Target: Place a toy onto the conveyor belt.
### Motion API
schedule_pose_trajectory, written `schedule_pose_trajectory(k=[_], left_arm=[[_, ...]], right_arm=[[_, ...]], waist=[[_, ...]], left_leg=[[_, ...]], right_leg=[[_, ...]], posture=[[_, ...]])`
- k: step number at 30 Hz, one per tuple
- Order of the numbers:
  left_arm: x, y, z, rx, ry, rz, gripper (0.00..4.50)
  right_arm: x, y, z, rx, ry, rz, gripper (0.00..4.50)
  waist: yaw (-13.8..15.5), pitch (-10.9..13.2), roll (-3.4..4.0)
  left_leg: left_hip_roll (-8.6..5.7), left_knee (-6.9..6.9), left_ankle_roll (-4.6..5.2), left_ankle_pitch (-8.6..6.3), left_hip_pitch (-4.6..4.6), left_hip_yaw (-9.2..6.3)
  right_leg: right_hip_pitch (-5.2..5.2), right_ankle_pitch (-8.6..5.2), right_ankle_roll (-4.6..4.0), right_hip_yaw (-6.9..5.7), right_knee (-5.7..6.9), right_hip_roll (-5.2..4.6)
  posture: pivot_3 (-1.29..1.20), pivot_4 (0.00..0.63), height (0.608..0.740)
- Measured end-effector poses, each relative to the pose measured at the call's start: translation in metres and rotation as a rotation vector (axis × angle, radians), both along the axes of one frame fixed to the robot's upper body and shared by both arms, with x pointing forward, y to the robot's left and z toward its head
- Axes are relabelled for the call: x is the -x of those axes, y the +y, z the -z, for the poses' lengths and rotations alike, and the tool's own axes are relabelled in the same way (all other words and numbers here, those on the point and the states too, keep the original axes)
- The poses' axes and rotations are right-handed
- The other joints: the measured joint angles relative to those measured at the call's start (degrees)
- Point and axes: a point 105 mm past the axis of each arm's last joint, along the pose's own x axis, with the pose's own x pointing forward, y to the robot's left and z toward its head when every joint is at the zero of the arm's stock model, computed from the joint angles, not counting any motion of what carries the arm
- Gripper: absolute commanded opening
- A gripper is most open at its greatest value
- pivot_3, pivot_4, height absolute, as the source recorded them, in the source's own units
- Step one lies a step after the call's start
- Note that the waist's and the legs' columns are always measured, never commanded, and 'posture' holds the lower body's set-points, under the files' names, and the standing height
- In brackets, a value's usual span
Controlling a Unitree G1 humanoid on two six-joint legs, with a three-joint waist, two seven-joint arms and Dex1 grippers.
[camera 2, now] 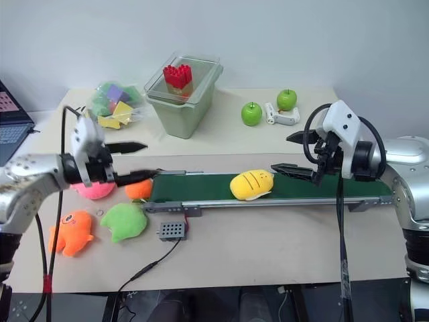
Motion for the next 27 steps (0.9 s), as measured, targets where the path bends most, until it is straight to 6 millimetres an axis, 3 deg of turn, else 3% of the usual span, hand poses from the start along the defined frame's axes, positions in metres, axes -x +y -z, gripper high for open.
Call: schedule_pose_trajectory(k=[12, 19, 27], left_arm=[[-0.004, 0.011, 0.020, -0.099, 0.083, -0.094, 4.41], [-0.002, 0.006, 0.017, -0.151, 0.014, -0.078, 4.41], [-0.029, 0.006, 0.006, -0.091, -0.059, -0.221, 4.41]], right_arm=[[-0.004, 0.005, 0.001, -0.022, -0.027, -0.004, 4.50], [-0.008, 0.007, 0.001, -0.039, -0.043, 0.020, 4.50], [-0.010, 0.005, 0.001, -0.049, -0.050, 0.056, 4.50]], waist=[[0.2, 0.0, 0.01], [0.3, 0.0, 0.01], [0.4, 0.0, 0.00]], left_leg=[[0.00, -0.02, -0.02, 0.01, -0.05, 0.01], [0.00, -0.01, -0.02, 0.01, -0.04, 0.01], [0.00, 0.00, -0.03, 0.01, -0.07, 0.01]], right_leg=[[-0.04, 0.00, 0.00, 0.03, -0.02, 0.02], [-0.04, 0.00, 0.00, 0.03, -0.01, 0.02], [-0.04, 0.00, 0.00, 0.02, -0.02, 0.01]], posture=[[0.00, 0.150, 0.740], [0.00, 0.150, 0.740], [0.00, 0.150, 0.740]])
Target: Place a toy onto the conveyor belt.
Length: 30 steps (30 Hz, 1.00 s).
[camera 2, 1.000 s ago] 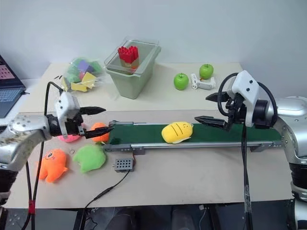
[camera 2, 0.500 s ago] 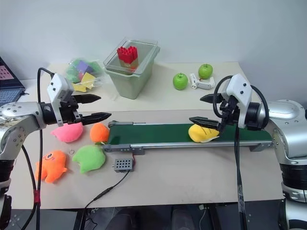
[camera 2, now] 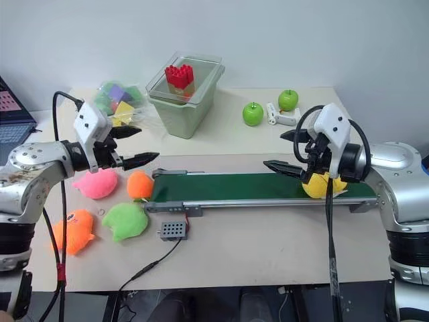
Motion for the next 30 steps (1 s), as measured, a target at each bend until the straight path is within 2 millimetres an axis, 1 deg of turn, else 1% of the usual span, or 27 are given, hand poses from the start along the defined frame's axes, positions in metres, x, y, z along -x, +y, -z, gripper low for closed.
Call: schedule_pose_trajectory(k=[3, 8, 14, 21, 30], left_arm=[[-0.002, -0.001, -0.003, 0.002, -0.007, -0.010, 4.41], [0.003, -0.006, -0.003, 0.010, 0.003, 0.059, 4.41], [0.006, -0.013, -0.021, 0.090, -0.022, 0.129, 4.41], [0.011, -0.021, -0.014, 0.161, 0.071, 0.193, 4.41], [0.013, -0.028, -0.017, 0.174, 0.081, 0.233, 4.41]], right_arm=[[0.000, 0.000, 0.000, -0.001, 0.002, 0.004, 4.50], [0.000, -0.001, -0.001, -0.003, -0.001, 0.007, 4.50], [0.000, -0.003, -0.007, -0.012, -0.023, 0.015, 4.50], [0.000, -0.003, -0.010, -0.025, -0.032, 0.020, 4.50], [0.001, -0.005, -0.013, -0.023, -0.041, 0.027, 4.50]], waist=[[-0.1, 0.0, 0.00], [-0.2, 0.0, 0.00], [-0.1, 0.0, 0.00], [-0.2, 0.0, 0.00], [-0.1, 0.0, 0.00]], left_leg=[[0.00, -0.01, -0.02, 0.01, 0.00, 0.00], [0.00, 0.00, -0.04, 0.02, 0.00, 0.00], [0.00, 0.01, -0.02, 0.01, 0.00, 0.00], [0.00, 0.01, -0.03, 0.02, 0.00, 0.00], [0.00, 0.01, -0.03, 0.02, 0.00, 0.00]], right_leg=[[-0.02, 0.00, 0.00, 0.01, -0.01, 0.00], [-0.03, 0.00, 0.00, 0.01, 0.00, 0.00], [0.00, 0.00, 0.00, 0.01, 0.00, 0.00], [-0.01, 0.00, 0.00, 0.01, 0.01, 0.00], [0.00, 0.00, 0.00, 0.01, 0.00, 0.00]], posture=[[0.00, 0.150, 0.740], [0.00, 0.150, 0.740], [0.00, 0.150, 0.740], [0.00, 0.150, 0.740], [0.00, 0.150, 0.740]])
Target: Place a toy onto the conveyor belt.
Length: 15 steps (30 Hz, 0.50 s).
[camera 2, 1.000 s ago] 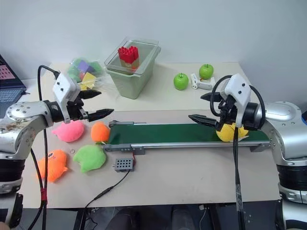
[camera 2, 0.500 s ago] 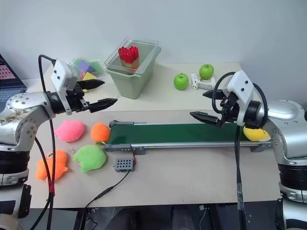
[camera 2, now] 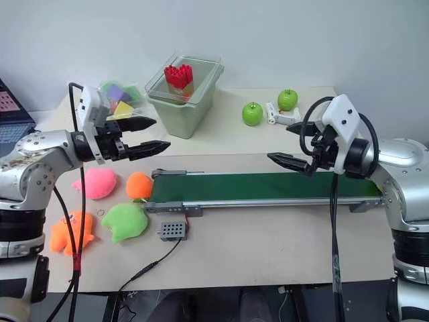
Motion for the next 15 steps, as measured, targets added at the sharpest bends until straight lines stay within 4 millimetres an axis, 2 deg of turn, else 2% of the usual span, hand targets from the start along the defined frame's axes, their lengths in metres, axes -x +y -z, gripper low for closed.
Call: schedule_pose_trajectory(k=[8, 15], left_arm=[[0.002, -0.011, 0.003, -0.014, 0.010, 0.051, 4.41], [0.002, -0.019, 0.002, -0.035, 0.007, 0.083, 4.41]], right_arm=[[0.002, -0.004, -0.006, 0.001, -0.020, 0.014, 4.50], [0.005, -0.006, -0.002, 0.006, -0.005, 0.028, 4.50]], waist=[[0.0, 0.0, 0.00], [0.0, 0.0, 0.00]], left_leg=[[0.00, 0.00, 0.01, 0.00, 0.00, 0.00], [0.00, 0.00, 0.01, 0.00, 0.00, 0.01]], right_leg=[[0.00, 0.00, 0.00, 0.00, 0.01, 0.00], [0.00, 0.00, 0.00, 0.00, 0.00, 0.00]], posture=[[0.00, 0.150, 0.740], [0.00, 0.150, 0.740]])
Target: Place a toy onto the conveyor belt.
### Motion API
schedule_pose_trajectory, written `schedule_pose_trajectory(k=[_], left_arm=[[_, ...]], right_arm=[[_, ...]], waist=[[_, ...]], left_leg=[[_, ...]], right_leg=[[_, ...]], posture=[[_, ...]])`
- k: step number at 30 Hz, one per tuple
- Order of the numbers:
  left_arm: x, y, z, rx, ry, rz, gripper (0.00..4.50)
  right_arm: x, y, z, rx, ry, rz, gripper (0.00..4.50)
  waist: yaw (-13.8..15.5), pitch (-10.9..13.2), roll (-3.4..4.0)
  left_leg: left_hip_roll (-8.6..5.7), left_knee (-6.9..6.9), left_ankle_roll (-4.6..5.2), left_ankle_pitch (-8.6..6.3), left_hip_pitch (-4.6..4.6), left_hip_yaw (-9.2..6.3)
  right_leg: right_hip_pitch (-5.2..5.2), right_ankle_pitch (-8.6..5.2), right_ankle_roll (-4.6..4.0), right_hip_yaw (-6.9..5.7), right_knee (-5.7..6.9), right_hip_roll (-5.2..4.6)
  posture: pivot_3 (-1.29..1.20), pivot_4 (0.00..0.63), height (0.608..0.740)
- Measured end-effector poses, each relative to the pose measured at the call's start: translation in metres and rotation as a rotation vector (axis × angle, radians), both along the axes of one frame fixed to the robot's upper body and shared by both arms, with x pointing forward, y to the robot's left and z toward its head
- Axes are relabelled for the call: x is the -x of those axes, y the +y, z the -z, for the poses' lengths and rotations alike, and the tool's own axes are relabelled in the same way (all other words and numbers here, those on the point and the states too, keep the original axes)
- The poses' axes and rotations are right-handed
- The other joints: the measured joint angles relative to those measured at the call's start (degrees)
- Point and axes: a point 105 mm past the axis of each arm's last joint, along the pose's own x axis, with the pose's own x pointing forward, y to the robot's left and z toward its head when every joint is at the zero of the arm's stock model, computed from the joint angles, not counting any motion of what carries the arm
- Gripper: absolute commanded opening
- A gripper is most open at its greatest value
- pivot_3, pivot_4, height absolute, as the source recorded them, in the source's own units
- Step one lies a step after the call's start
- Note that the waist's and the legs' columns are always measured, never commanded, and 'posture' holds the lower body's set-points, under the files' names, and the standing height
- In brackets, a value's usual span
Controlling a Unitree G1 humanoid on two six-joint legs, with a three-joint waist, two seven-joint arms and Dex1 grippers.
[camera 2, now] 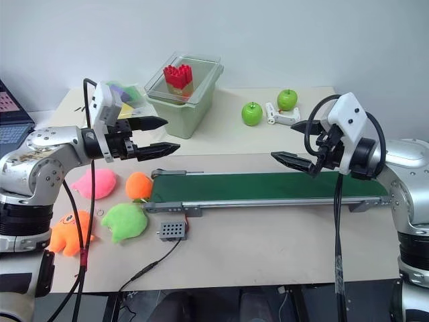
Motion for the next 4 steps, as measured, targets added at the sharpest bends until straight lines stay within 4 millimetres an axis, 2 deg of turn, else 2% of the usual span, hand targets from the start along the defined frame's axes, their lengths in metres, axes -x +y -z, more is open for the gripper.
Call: schedule_pose_trajectory(k=[4], left_arm=[[-0.0007, -0.0007, -0.0003, -0.011, -0.003, 0.003, 4.41]], right_arm=[[0.0007, -0.0007, -0.0006, -0.001, -0.005, 0.008, 4.50]], waist=[[0.0, 0.0, 0.00]], left_leg=[[0.00, 0.00, 0.00, 0.00, 0.00, 0.00]], right_leg=[[0.00, 0.00, 0.00, 0.00, 0.00, 0.00]], posture=[[0.00, 0.150, 0.740]])
